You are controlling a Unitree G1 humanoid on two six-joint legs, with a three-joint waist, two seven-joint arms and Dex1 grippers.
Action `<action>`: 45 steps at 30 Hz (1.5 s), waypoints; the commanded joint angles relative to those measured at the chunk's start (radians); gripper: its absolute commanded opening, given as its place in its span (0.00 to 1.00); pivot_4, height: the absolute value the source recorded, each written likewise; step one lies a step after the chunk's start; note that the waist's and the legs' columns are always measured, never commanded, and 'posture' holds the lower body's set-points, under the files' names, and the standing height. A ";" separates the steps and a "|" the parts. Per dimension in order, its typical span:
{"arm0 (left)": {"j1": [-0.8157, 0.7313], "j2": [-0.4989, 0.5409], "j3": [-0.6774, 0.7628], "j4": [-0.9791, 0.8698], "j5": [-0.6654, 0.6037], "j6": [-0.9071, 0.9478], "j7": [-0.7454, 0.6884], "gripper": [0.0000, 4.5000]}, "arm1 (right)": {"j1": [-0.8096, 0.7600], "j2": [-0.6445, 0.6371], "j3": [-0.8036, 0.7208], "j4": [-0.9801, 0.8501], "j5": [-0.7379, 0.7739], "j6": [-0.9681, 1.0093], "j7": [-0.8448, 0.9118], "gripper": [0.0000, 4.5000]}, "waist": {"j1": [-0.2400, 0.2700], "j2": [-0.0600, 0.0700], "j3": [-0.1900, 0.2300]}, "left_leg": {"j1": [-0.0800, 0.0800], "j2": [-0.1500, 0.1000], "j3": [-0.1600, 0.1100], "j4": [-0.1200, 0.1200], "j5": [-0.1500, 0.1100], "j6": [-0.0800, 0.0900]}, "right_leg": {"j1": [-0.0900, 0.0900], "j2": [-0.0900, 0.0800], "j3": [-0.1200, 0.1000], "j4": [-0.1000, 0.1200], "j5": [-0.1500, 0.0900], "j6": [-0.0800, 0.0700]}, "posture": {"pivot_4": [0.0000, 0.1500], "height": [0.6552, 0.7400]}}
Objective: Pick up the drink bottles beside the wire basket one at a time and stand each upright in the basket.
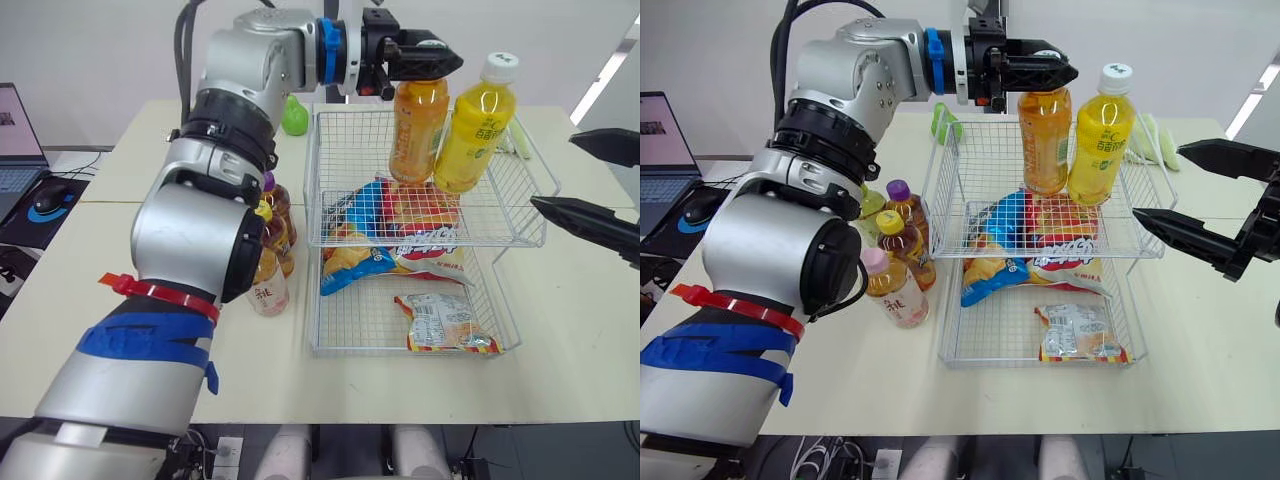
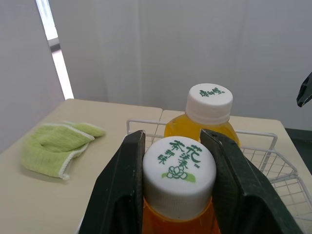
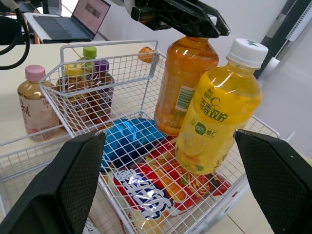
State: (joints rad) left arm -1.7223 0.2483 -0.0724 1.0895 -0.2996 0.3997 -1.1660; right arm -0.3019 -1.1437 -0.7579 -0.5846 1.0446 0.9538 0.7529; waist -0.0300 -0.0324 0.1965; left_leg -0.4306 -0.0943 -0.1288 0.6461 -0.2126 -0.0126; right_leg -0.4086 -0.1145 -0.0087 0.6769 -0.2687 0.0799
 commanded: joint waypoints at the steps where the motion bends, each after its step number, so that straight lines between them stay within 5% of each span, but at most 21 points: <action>1: -0.028 -0.010 0.038 -0.015 0.005 -0.026 -0.017 0.30 | -0.025 -0.013 -0.037 0.002 0.019 -0.016 -0.041 1.00 | 0.000 0.000 0.000 | 0.000 0.000 0.000 0.000 0.000 0.000 | 0.000 0.000 0.000 0.000 0.000 0.000 | 1.00 1.00; 6: -0.031 -0.026 0.053 0.000 0.022 -0.029 -0.003 0.30 | -0.020 -0.020 -0.036 0.006 0.020 -0.022 -0.046 1.00 | 0.000 0.000 0.000 | 0.000 0.000 0.000 0.000 0.000 0.000 | 0.000 0.000 0.000 0.001 0.000 0.000 | 1.00 1.00; 16: -0.032 -0.009 0.069 -0.025 0.036 -0.015 -0.063 0.99 | -0.018 -0.018 -0.030 0.010 0.003 -0.036 -0.053 1.00 | 0.000 0.000 0.000 | 0.000 0.000 0.000 0.001 0.000 0.000 | 0.000 0.000 0.000 0.001 0.000 0.000 | 1.00 1.00; 33: 0.079 0.260 0.124 -0.413 -0.005 0.162 -0.059 0.99 | -0.013 -0.019 0.035 0.018 -0.022 -0.089 -0.025 1.00 | -0.004 0.001 0.000 | 0.001 0.000 0.000 0.001 0.000 0.000 | 0.000 0.000 0.000 0.002 0.000 0.000 | 1.00 1.00; 45: 0.565 0.691 0.303 -0.951 -0.055 0.442 0.073 0.99 | -0.186 -0.042 0.285 0.088 -0.016 -0.162 0.108 1.00 | -0.015 0.002 -0.001 | 0.004 0.002 0.000 0.000 0.000 -0.001 | 0.001 0.001 0.002 0.003 0.000 -0.001 | 1.00 1.00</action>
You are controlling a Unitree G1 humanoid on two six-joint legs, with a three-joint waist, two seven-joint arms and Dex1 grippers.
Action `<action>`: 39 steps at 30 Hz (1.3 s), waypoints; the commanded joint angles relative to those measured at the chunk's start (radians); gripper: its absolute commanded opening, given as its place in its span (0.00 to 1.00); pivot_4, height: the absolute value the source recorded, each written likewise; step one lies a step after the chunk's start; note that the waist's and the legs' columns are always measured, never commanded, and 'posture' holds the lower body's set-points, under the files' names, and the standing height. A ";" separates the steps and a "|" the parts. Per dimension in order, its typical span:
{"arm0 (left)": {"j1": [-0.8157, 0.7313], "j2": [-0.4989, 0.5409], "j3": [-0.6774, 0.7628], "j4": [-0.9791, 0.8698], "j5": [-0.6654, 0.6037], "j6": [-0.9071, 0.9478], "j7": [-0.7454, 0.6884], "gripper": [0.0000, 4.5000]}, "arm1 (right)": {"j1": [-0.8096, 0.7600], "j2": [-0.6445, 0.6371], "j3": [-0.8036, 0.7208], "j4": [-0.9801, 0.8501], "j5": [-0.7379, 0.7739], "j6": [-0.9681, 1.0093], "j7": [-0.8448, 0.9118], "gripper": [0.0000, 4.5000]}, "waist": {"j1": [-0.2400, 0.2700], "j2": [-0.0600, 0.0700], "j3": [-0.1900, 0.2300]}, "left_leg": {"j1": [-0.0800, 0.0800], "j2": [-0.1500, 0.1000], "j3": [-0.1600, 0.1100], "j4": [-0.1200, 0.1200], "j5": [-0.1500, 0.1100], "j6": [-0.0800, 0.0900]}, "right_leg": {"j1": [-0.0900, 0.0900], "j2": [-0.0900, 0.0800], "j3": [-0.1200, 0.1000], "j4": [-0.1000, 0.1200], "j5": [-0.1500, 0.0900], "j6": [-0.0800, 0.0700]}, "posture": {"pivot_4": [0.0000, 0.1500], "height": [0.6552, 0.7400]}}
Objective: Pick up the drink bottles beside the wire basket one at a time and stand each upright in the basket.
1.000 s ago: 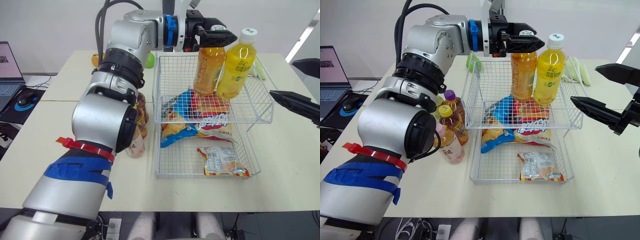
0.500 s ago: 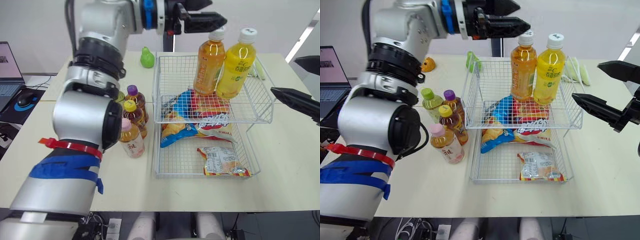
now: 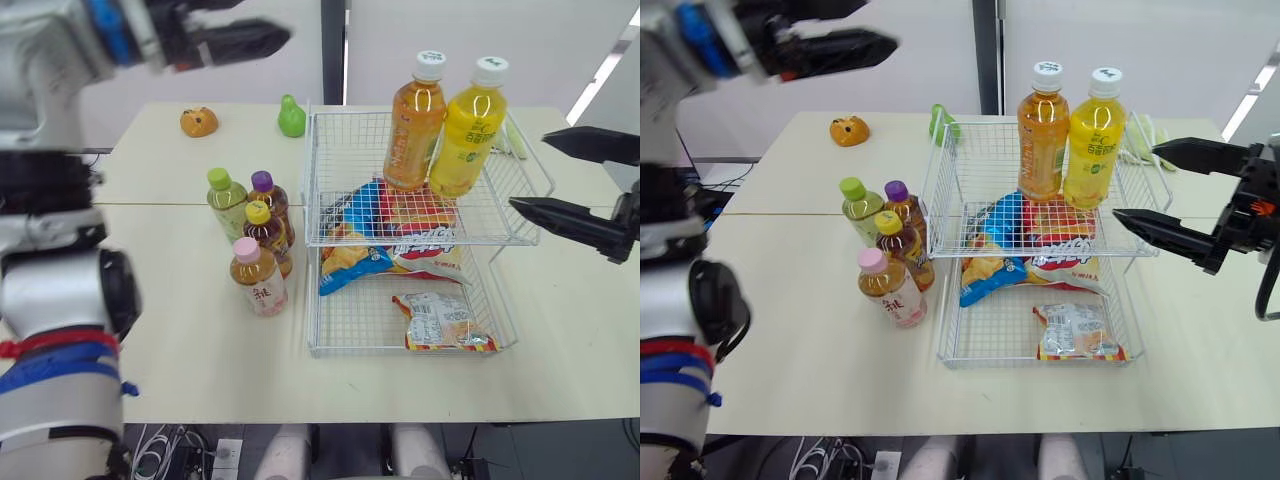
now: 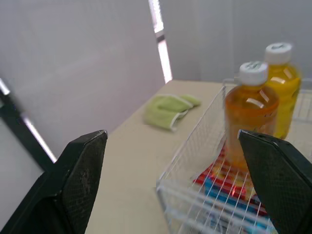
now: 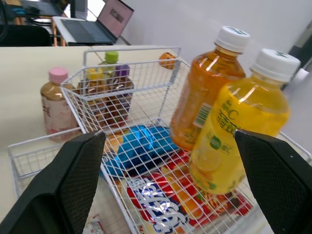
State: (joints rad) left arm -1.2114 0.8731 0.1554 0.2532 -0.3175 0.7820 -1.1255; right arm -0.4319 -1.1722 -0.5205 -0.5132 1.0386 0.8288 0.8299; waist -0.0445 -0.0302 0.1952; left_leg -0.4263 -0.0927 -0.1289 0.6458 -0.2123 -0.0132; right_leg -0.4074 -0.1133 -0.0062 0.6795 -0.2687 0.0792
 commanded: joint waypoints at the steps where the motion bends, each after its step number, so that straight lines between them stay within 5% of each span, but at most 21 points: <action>1: 0.105 0.094 0.102 -0.149 -0.046 0.072 0.039 0.99 | -0.080 -0.009 0.077 0.022 -0.011 -0.043 0.043 1.00 | -0.001 0.000 0.000 | 0.000 0.001 0.000 0.000 0.000 0.000 | 0.000 0.001 0.000 0.000 0.000 0.000 | 1.00 1.00; 8: 0.539 0.198 0.370 -0.322 -0.082 0.086 0.080 0.99 | -0.260 0.061 0.286 0.068 -0.047 -0.075 0.127 1.00 | 0.008 0.000 0.000 | 0.001 0.000 -0.001 0.000 0.000 0.000 | 0.001 0.000 -0.001 -0.001 0.000 0.000 | 1.00 1.00; 16: 0.871 0.052 0.495 -0.553 -0.155 0.117 0.216 0.99 | -0.339 0.123 0.378 0.092 -0.083 -0.065 0.172 1.00 | 0.026 0.000 0.000 | 0.001 0.000 -0.001 0.000 0.000 0.000 | 0.001 -0.002 -0.002 -0.002 0.000 -0.001 | 1.00 1.00; 24: 0.845 -0.247 0.390 -0.740 -0.136 0.115 0.592 0.99 | -0.351 0.128 0.376 0.099 -0.100 -0.054 0.193 1.00 | 0.040 -0.001 -0.001 | 0.001 0.000 -0.001 0.001 0.000 0.000 | 0.002 -0.002 -0.002 -0.001 0.001 -0.002 | 1.00 1.00; 39: 0.621 -0.349 0.158 -0.479 -0.066 0.010 0.774 0.99 | -0.376 0.156 0.385 0.102 -0.121 -0.033 0.194 1.00 | 0.042 -0.001 -0.001 | 0.001 -0.001 0.000 0.001 0.000 -0.001 | 0.002 -0.001 -0.002 -0.001 0.001 -0.002 | 1.00 1.00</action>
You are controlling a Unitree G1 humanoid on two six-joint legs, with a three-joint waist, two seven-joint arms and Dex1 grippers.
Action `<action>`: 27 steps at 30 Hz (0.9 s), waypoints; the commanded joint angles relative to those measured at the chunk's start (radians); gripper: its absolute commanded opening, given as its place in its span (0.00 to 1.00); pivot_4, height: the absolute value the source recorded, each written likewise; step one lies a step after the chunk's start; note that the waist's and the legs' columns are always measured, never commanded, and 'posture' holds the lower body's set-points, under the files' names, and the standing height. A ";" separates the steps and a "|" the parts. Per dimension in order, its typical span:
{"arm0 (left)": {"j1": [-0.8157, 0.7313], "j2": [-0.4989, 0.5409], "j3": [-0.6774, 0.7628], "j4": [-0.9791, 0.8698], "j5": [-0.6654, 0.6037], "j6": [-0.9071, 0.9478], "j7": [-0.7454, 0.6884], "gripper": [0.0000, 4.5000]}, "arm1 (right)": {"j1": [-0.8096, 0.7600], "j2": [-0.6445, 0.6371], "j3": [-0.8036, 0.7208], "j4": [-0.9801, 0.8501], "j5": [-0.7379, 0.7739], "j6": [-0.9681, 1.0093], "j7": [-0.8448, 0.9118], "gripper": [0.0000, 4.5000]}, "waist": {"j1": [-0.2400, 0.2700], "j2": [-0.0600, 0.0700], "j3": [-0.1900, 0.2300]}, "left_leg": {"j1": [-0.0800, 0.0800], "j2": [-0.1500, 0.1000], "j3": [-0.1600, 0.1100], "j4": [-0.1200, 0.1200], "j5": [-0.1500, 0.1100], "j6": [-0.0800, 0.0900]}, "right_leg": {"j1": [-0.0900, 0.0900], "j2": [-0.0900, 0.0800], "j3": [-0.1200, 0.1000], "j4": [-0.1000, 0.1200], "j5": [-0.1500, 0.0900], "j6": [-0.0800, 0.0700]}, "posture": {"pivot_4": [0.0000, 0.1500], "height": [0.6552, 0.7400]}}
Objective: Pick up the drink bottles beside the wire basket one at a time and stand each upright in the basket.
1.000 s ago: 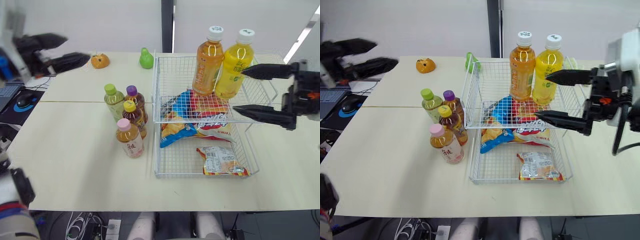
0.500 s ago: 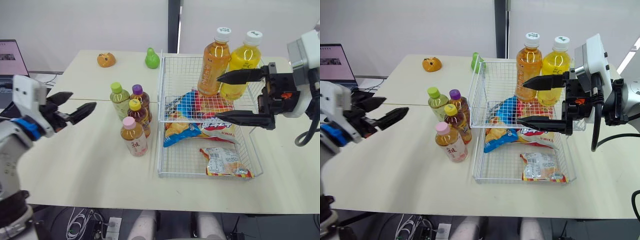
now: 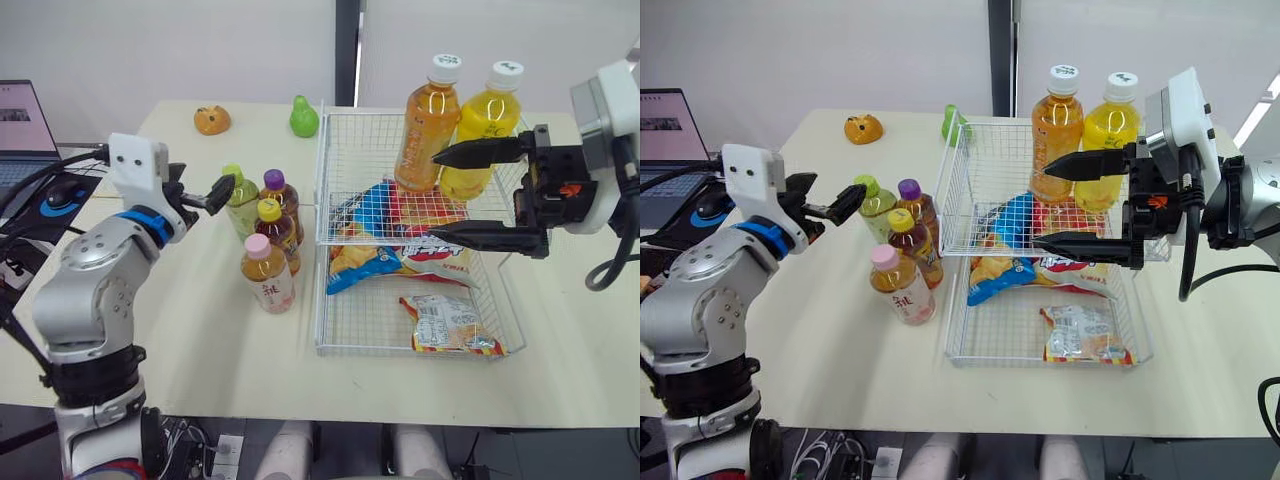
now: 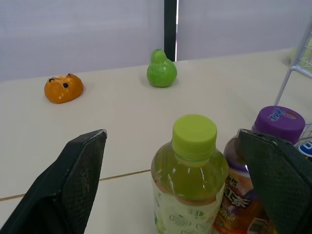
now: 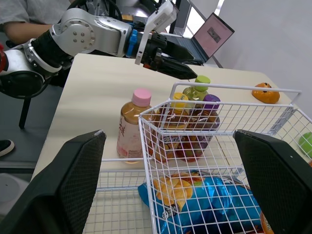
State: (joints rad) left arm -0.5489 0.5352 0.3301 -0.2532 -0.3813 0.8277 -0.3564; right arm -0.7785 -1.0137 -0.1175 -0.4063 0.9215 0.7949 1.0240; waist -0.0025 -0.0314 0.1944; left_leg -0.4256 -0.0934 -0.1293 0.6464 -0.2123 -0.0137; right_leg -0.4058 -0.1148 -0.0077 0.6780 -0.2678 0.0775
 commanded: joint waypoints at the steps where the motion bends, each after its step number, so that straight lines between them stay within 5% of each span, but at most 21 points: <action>1: -0.051 -0.015 -0.024 0.043 -0.005 -0.042 0.000 0.99 | -0.030 -0.001 -0.018 -0.006 -0.004 0.002 -0.002 1.00 | 0.000 0.000 0.000 | 0.000 0.000 0.000 0.000 0.000 0.000 | 0.000 0.000 0.000 0.000 0.000 0.000 | 1.00 1.00; 14: -0.145 -0.016 -0.101 0.242 0.023 -0.153 -0.051 0.99 | -0.020 -0.004 -0.045 -0.030 0.012 0.025 -0.022 1.00 | -0.002 0.000 0.000 | 0.000 0.000 0.000 0.000 0.000 0.000 | 0.000 0.000 0.000 0.000 0.000 0.000 | 1.00 1.00; 17: -0.158 -0.015 -0.108 0.272 0.028 -0.170 -0.061 0.86 | -0.016 -0.007 -0.051 -0.036 0.017 0.028 -0.025 1.00 | -0.002 0.000 0.000 | 0.000 0.000 0.000 0.000 0.000 0.000 | 0.000 0.000 0.000 0.000 0.000 0.000 | 1.00 1.00; 25: -0.155 -0.003 -0.121 0.300 0.034 -0.174 -0.086 0.30 | -0.008 -0.007 -0.068 -0.046 0.021 0.038 -0.033 1.00 | -0.002 0.000 0.000 | 0.000 0.000 0.000 0.000 0.000 0.000 | 0.000 0.000 0.000 0.000 0.000 0.000 | 1.00 1.00; 27: -0.150 -0.002 -0.120 0.297 0.030 -0.171 -0.090 0.30 | -0.007 -0.007 -0.070 -0.046 0.020 0.037 -0.034 1.00 | -0.002 0.000 0.000 | 0.000 0.000 0.000 0.000 0.000 0.000 | 0.000 0.000 0.000 0.000 0.000 0.000 | 1.00 1.00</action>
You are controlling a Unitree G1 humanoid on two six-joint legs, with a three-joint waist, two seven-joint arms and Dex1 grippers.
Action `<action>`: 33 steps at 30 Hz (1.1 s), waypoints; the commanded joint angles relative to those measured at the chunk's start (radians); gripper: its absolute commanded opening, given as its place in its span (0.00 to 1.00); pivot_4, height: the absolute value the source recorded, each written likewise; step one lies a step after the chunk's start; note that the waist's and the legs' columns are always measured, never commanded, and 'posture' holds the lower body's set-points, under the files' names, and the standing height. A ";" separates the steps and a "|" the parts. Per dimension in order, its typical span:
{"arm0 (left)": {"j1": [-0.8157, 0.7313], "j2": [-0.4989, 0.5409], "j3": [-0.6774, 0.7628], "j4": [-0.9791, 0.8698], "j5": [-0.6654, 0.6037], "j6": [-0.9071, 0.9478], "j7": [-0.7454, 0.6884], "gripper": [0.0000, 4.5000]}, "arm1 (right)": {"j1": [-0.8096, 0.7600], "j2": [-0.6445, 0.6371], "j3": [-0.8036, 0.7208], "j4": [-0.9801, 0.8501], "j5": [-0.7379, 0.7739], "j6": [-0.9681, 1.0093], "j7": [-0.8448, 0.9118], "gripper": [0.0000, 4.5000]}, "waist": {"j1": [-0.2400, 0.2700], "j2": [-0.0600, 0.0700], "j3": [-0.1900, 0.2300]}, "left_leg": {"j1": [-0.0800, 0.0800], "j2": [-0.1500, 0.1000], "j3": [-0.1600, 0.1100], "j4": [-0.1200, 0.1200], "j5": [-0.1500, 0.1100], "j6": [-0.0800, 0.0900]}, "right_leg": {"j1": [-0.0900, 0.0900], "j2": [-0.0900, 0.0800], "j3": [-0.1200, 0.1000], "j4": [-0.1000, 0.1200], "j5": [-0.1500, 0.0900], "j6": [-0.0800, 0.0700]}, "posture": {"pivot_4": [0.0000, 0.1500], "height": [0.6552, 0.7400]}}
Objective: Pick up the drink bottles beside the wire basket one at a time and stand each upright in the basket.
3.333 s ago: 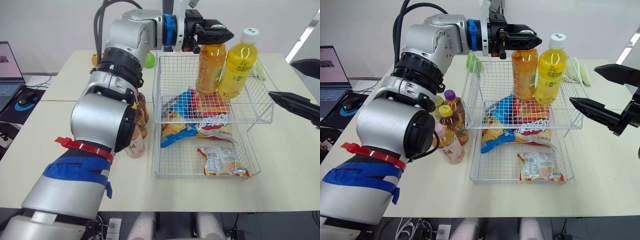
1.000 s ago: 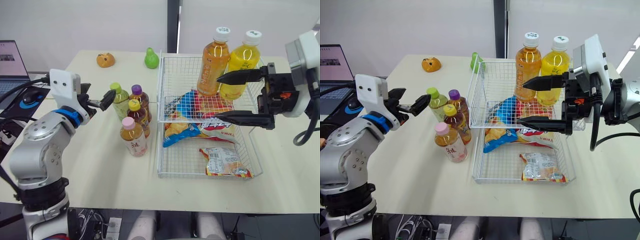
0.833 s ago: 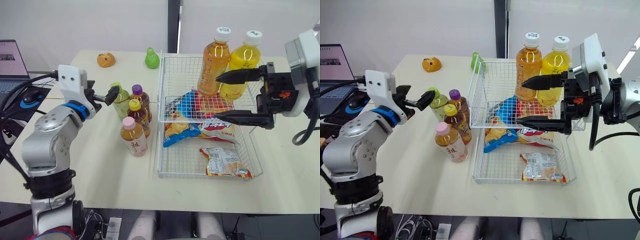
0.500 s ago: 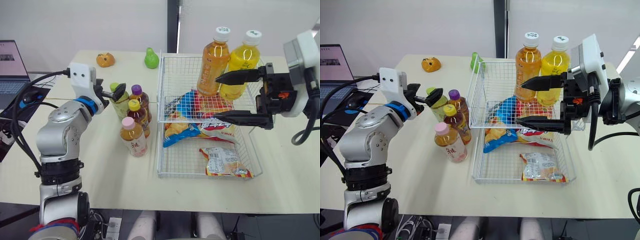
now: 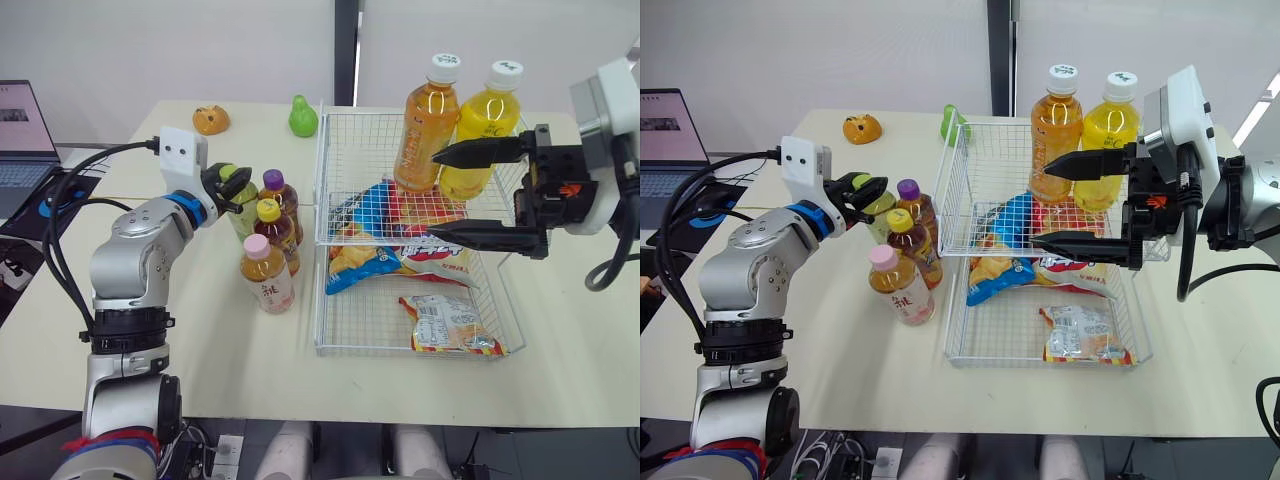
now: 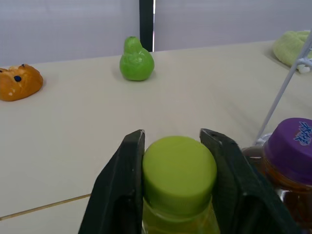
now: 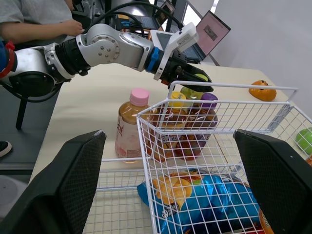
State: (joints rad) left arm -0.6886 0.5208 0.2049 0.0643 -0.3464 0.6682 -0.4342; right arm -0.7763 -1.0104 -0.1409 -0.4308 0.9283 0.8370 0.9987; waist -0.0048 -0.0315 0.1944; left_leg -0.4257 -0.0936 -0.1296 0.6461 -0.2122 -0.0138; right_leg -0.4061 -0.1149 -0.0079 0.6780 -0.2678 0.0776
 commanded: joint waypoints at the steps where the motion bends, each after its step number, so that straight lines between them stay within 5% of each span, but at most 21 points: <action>1: -0.006 0.014 0.007 -0.024 -0.008 -0.011 -0.016 0.30 | -0.009 -0.010 -0.048 -0.022 0.013 -0.006 -0.010 1.00 | 0.000 0.000 0.000 | 0.000 0.000 0.000 0.000 0.000 0.000 | 0.000 0.000 0.000 0.000 0.000 0.000 | 1.00 1.00; 11: -0.068 0.194 0.083 -0.048 -0.089 0.014 -0.172 0.30 | 0.002 -0.013 -0.079 -0.022 0.019 -0.009 -0.018 1.00 | -0.005 0.000 0.001 | -0.001 0.001 0.000 0.000 0.000 0.000 | -0.001 0.001 0.000 0.000 0.000 0.000 | 1.00 1.00; 20: -0.434 0.413 0.037 0.113 -0.245 0.202 -0.482 0.30 | 0.084 -0.061 -0.189 -0.036 0.020 -0.003 -0.033 1.00 | 0.001 -0.001 0.001 | -0.003 0.000 -0.002 0.000 0.000 0.000 | -0.001 0.001 -0.003 -0.003 0.000 0.000 | 1.00 1.00; 25: -0.679 0.406 -0.068 0.319 -0.193 0.169 -0.632 0.30 | 0.147 -0.068 -0.246 -0.075 0.038 0.008 -0.071 1.00 | -0.006 -0.001 0.001 | -0.003 0.000 -0.002 0.000 0.000 0.000 | -0.001 0.001 -0.002 -0.001 0.000 0.001 | 1.00 1.00; 33: -1.054 0.240 -0.220 0.708 -0.053 0.030 -0.814 0.30 | 0.243 -0.095 -0.359 -0.125 0.081 0.039 -0.133 1.00 | -0.013 -0.003 0.002 | -0.004 0.000 -0.002 0.000 0.000 -0.001 | -0.002 0.002 -0.003 -0.001 -0.001 0.001 | 1.00 1.00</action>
State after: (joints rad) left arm -1.6589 0.7697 -0.0151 0.7172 -0.4293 0.7622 -1.2108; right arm -0.5408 -1.0803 -0.4317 -0.5330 0.9869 0.8712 0.8814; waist -0.0176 -0.0341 0.1965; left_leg -0.4302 -0.0936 -0.1314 0.6460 -0.2118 -0.0144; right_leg -0.4076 -0.1132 -0.0106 0.6762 -0.2684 0.0789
